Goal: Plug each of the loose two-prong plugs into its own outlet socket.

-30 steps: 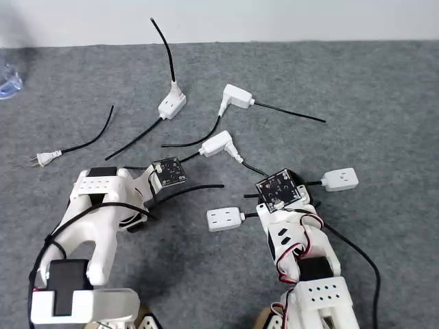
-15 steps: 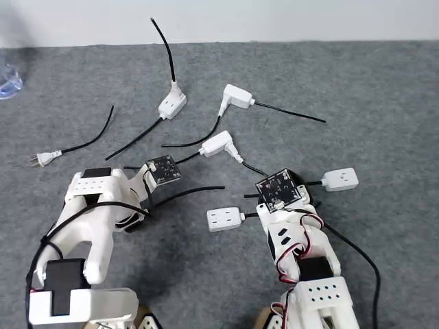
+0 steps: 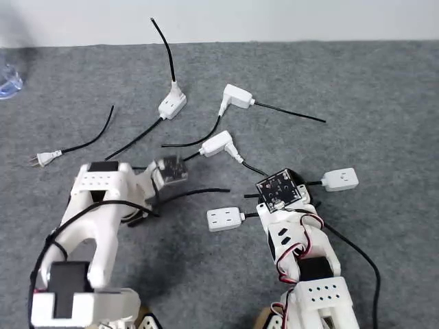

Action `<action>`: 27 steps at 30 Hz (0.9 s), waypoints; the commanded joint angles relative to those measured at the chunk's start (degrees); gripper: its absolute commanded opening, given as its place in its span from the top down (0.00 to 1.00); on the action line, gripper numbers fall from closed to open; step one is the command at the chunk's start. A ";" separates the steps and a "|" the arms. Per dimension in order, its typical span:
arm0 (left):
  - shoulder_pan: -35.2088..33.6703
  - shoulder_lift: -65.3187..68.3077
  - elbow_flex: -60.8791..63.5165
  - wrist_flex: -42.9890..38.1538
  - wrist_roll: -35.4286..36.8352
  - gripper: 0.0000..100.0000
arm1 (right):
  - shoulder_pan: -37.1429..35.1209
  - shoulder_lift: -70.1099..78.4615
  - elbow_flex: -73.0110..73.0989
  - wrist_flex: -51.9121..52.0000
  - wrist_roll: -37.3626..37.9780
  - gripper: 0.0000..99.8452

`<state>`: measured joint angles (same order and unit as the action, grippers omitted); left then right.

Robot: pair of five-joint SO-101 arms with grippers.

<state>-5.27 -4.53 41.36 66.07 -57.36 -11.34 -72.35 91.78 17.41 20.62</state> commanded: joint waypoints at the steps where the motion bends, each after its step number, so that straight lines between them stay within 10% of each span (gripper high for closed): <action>1: 2.11 -9.58 -7.34 3.08 6.86 0.99 | -0.04 -0.13 -0.26 -1.27 0.53 0.85; 17: 28.75 -47.47 -6.81 4.92 41.05 0.99 | -0.31 -0.48 -1.05 2.24 4.75 1.00; 27: 29.63 -54.33 -3.12 2.37 50.55 0.99 | -0.13 -0.57 -10.02 16.04 5.71 0.99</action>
<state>23.82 -57.01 37.93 70.81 -10.24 -11.34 -72.35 87.21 30.24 25.71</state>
